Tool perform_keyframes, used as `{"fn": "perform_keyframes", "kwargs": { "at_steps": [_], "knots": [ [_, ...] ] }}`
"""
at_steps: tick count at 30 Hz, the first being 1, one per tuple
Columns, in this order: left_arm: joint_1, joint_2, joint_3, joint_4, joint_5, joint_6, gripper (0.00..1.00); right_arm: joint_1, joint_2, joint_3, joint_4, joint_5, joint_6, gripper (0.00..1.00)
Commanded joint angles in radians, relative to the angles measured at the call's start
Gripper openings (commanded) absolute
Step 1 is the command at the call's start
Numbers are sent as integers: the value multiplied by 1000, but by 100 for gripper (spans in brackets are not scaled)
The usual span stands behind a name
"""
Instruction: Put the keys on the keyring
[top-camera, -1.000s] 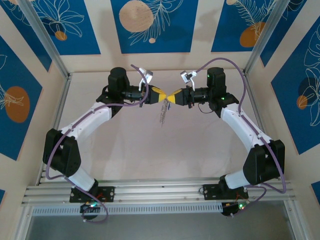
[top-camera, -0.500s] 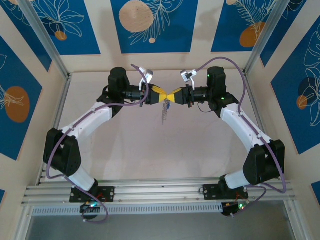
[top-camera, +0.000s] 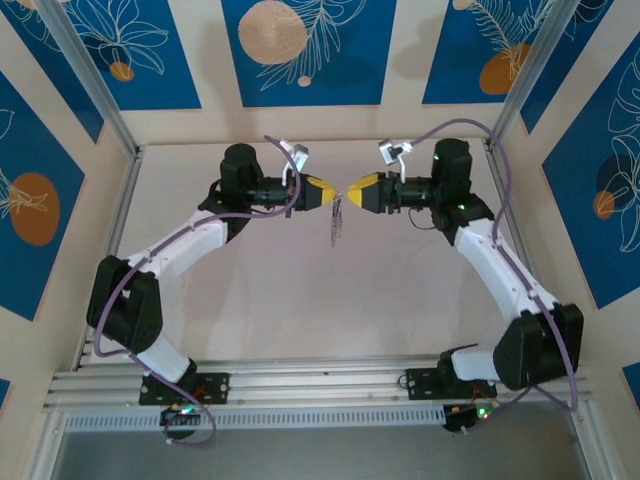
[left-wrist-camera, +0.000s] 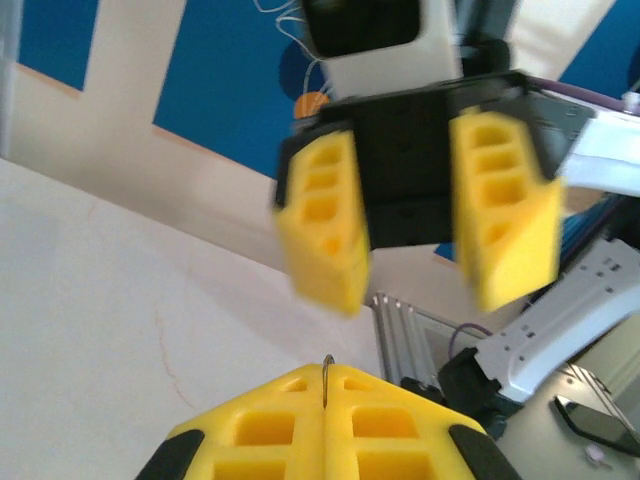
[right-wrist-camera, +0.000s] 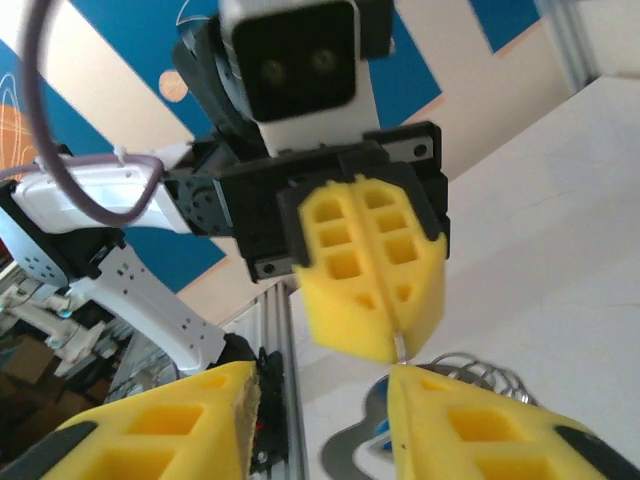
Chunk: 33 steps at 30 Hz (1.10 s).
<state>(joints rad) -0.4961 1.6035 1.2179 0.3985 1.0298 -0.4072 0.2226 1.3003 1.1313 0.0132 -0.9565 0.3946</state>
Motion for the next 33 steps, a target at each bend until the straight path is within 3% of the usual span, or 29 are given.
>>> {"fn": "perform_keyframes", "kwargs": {
  "at_steps": [1,5,11,19,33],
  "knots": [
    [-12,-50,-14,115,-71,-64,0,-14,-88,-64,34,59,52,43],
    [-17,-71,-53,200,-123,-132,0,-8,-165,-163,101,217,126,44],
    [-22,-68,-79,359,-114,-262,0,24,-243,-333,296,412,246,48],
    [-45,-66,-63,355,-97,-272,0,162,-301,-362,286,626,142,51],
    [-66,-48,-35,328,-79,-264,0,197,-216,-299,300,669,78,52]
  ]
}}
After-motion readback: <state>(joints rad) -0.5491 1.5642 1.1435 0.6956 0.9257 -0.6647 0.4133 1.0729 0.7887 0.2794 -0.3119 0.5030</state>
